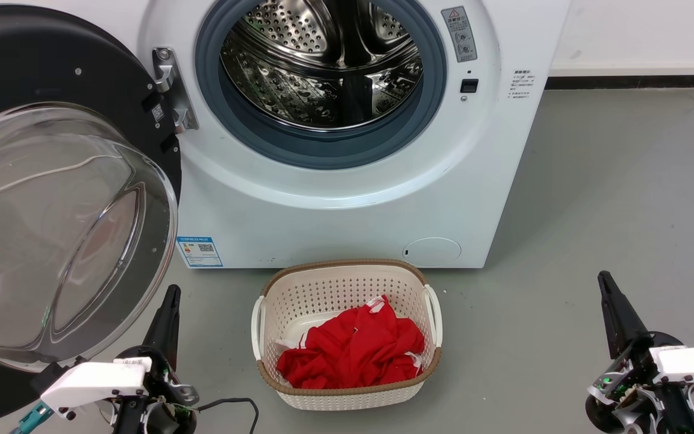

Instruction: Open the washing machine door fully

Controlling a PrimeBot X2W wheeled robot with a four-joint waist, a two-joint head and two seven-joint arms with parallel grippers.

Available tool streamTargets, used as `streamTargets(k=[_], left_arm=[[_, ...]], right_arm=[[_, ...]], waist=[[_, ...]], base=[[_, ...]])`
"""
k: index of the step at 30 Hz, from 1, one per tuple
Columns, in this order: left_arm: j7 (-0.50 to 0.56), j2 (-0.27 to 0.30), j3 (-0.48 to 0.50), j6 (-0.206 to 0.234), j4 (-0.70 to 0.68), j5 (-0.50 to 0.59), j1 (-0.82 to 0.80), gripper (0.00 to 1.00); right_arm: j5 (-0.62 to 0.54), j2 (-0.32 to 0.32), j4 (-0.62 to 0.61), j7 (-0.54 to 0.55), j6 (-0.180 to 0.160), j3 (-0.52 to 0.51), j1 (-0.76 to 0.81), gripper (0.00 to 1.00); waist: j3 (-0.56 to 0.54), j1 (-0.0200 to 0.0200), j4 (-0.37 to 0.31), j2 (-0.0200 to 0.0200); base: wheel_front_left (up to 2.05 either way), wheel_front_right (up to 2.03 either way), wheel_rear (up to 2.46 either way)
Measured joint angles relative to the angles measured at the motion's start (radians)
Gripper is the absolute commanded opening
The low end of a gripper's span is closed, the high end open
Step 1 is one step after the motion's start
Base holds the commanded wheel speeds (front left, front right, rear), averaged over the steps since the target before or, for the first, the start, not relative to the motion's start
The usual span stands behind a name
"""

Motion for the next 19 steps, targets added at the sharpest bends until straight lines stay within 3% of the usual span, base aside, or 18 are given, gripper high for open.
streamTargets(k=[19], left_arm=[[0.0,0.0,0.0,0.0,0.0,0.0,0.0,0.0]], right_arm=[[0.0,0.001,0.0,0.003,0.0,-0.002,0.0,0.0]], waist=[[0.0,0.0,0.0,0.0]], base=[[0.0,0.0,0.0]])
